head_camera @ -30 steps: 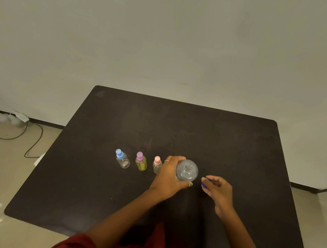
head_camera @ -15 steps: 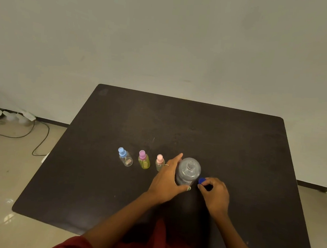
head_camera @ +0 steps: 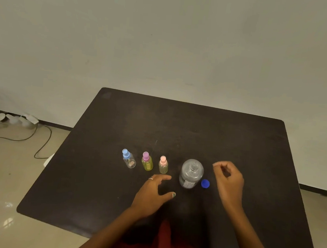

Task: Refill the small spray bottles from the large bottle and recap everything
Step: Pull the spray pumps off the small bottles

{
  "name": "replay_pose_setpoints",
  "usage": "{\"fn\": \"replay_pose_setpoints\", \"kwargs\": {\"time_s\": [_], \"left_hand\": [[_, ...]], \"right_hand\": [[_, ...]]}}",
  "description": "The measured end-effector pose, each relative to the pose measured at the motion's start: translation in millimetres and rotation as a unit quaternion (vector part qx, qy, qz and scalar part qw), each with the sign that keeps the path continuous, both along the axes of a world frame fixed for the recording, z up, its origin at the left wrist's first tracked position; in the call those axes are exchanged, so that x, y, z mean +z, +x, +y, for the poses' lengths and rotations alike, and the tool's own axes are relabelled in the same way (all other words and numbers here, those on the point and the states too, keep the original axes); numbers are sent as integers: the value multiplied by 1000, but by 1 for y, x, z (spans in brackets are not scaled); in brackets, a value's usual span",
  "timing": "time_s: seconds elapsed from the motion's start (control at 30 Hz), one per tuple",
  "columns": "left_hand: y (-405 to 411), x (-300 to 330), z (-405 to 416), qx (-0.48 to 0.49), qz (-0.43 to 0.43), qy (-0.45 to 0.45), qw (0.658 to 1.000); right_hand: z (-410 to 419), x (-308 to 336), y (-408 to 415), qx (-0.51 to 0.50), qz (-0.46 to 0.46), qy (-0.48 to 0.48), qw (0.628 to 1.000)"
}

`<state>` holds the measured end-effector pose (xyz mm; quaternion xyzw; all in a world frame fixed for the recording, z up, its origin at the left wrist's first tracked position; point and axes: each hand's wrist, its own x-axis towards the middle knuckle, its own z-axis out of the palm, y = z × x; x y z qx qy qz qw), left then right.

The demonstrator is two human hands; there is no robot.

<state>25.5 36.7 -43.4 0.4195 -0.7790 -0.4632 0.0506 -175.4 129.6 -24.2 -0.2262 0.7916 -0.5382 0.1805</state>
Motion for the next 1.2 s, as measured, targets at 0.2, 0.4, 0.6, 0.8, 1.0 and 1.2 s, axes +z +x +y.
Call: {"fn": "replay_pose_setpoints", "kwargs": {"time_s": [0.2,0.4,0.6,0.8,1.0,1.2], "left_hand": [[14,-11,-10,89,-13,79,993],[6,-16,-17,99,-12,117,988],[1,-23,-13,95,-16,108,990],[-5,-26,-4,134,85,21,987],[-8,-17,-4,147,178,-4,973],[6,-18,-4,96,160,-3,982]], "right_hand": [[-45,58,29,155,132,-75,976],[-90,50,64,385,324,174,847],[-99,32,78,428,336,347,764],[-94,38,78,375,209,319,845],[-88,58,74,392,209,268,855],[-80,52,71,497,242,235,799]]}}
